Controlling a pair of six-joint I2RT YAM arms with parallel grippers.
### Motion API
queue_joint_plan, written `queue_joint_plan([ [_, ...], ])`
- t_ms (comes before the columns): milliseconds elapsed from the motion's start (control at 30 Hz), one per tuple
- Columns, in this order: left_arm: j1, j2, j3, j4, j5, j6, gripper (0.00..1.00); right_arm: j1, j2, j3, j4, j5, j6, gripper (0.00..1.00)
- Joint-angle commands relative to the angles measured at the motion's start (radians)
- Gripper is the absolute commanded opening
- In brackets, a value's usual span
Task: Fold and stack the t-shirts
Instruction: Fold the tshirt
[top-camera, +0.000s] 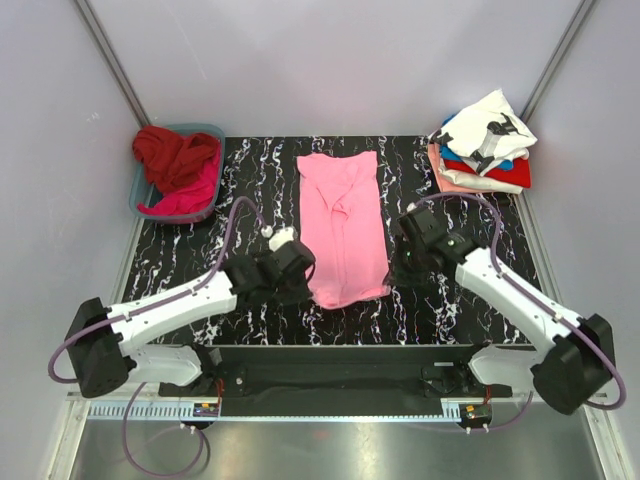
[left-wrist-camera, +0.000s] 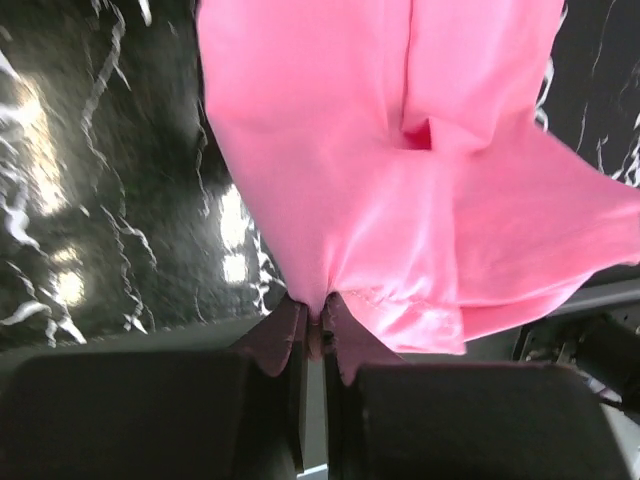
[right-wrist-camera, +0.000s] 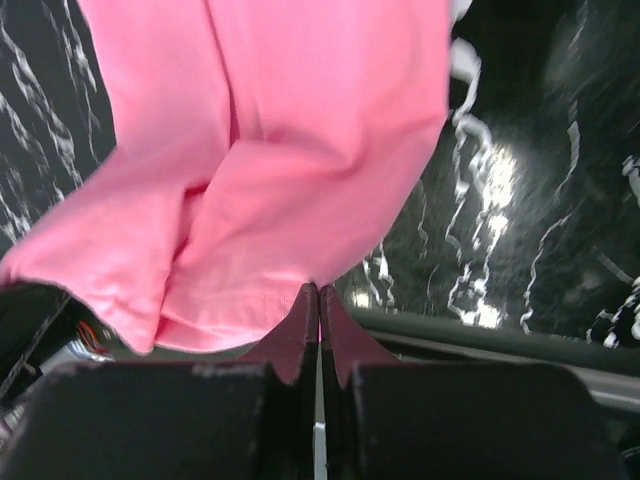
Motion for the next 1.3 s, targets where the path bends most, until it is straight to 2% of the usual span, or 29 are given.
queue_joint_plan([
  [0, 0.09, 0.049, 0.106, -0.003, 0.053, 0.147, 0.06, -0.108, 0.07, 0.121, 0.006, 0.029, -0.097, 0.0],
  [233, 0.229, 0.228, 0.29, -0.018, 0.117, 0.294, 0.06, -0.209, 0.293, 0.318, 0.011, -0.002, -0.215, 0.0],
  [500, 0.361, 0.397, 0.461, -0.058, 0.181, 0.382, 0.07, -0.275, 0.483, 0.496, 0.005, -0.034, -0.278, 0.0],
  [967, 0.444, 0.592, 0.566, -0.052, 0.228, 0.46, 0.08, -0.324, 0.692, 0.658, -0.005, -0.071, -0.313, 0.0],
  [1267, 0.489, 0.709, 0.64, -0.053, 0.273, 0.495, 0.17, -0.341, 0.84, 0.776, -0.034, -0.069, -0.319, 0.0],
])
